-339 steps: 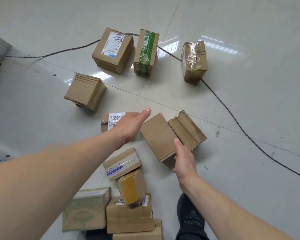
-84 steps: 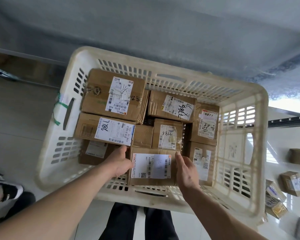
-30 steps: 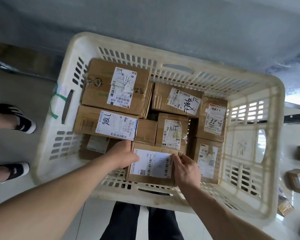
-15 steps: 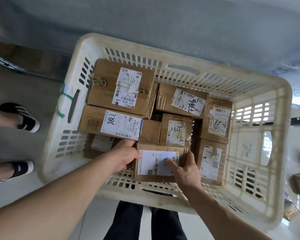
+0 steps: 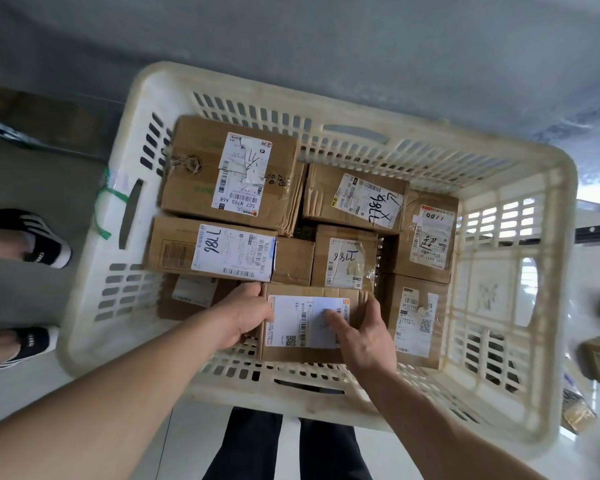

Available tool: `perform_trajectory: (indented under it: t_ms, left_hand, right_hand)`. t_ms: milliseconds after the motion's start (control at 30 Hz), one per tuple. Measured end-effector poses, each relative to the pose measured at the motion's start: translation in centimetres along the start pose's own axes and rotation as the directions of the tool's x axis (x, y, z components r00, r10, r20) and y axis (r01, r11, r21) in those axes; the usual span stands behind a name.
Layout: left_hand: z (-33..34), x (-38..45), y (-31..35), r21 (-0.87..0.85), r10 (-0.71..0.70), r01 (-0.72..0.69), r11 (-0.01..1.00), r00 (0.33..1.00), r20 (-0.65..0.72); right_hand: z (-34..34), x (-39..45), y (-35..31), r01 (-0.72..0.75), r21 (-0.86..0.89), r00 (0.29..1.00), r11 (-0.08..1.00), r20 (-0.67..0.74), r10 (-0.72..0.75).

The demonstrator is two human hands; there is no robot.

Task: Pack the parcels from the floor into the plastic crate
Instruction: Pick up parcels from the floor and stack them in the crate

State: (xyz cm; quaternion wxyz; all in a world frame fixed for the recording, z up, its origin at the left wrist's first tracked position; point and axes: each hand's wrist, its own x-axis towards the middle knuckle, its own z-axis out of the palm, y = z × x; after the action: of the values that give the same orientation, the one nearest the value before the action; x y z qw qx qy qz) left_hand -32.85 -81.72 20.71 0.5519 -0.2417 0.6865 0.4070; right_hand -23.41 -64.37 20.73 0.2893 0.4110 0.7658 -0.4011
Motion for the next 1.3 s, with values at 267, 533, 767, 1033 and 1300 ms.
perform_trajectory:
  t_ms: [267,533,767,1033,1300]
  left_hand:
    - [-1.8,-0.4,0.5,-0.102,-0.061,0.046,0.994,0.987,-0.149]
    - [-3.3,-0.6,1.1,-0.035,0.011,-0.016,0.999,0.991,-0.133]
    - [-3.9,-0.6,0.4,-0.033,-0.140,0.138,0.990,0.986,-0.090]
    - [-3.8,-0.6,0.3,-0.009,-0.087,0.086,0.996,0.987,-0.138]
    - [-4.2,-1.4,-2.1,0.057,0.006,-0.003,0.998,0.999,-0.050]
  right_hand:
    - [1.4,0.7,-0.8,-0.060,-0.018,0.996,0.998,0.061,0.061]
    - [3.7,0.1,-1.9,-0.097,-0.033,0.988,0.995,0.119,0.101]
    - [3.7,0.4,-1.8,-0.118,-0.018,0.990,0.993,0.081,0.119]
    - [4.2,-1.2,-2.5,-0.082,-0.005,0.995,0.997,0.061,0.082]
    - [4.4,-0.9,-2.2,-0.049,-0.001,0.996,0.999,0.074,0.049]
